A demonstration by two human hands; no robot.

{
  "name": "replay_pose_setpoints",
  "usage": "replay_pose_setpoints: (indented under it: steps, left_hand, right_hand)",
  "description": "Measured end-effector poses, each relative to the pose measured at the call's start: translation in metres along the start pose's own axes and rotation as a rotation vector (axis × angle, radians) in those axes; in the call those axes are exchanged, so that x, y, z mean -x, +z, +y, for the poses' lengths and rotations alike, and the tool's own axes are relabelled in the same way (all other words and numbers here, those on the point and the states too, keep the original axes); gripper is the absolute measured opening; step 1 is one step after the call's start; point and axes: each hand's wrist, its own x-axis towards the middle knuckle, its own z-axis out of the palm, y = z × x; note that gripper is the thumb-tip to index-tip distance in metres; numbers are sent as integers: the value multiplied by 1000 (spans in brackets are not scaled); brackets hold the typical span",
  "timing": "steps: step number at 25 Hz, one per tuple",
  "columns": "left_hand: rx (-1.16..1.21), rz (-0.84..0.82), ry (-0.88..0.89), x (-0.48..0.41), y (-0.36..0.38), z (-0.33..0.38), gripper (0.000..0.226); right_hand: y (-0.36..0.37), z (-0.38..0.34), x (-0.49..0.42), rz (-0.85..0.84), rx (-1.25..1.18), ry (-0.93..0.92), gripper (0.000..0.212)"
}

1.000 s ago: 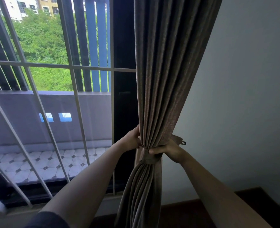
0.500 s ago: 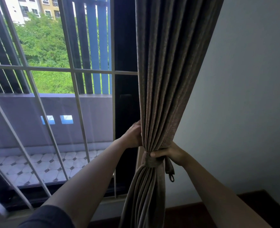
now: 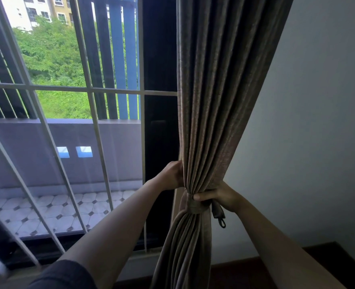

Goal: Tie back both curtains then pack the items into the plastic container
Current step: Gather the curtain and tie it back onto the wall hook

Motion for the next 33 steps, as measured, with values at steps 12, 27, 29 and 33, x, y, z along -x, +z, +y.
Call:
replay_pose_setpoints:
  steps: [12, 27, 29, 33]
  left_hand:
    - [-315, 314, 80, 7, 16, -11, 35]
    - [-29, 249, 347, 3, 21, -35, 17]
    - [-60, 239, 330, 8, 13, -42, 22]
    - [-221, 303, 229, 21, 3, -55, 35]
  right_hand:
    - [40, 10, 4, 593, 187, -195, 65]
    - [37, 10, 3, 668, 152, -79, 54]
    - [43, 10, -1, 678, 135, -74, 57]
    - [56, 6, -8, 705, 114, -78, 42]
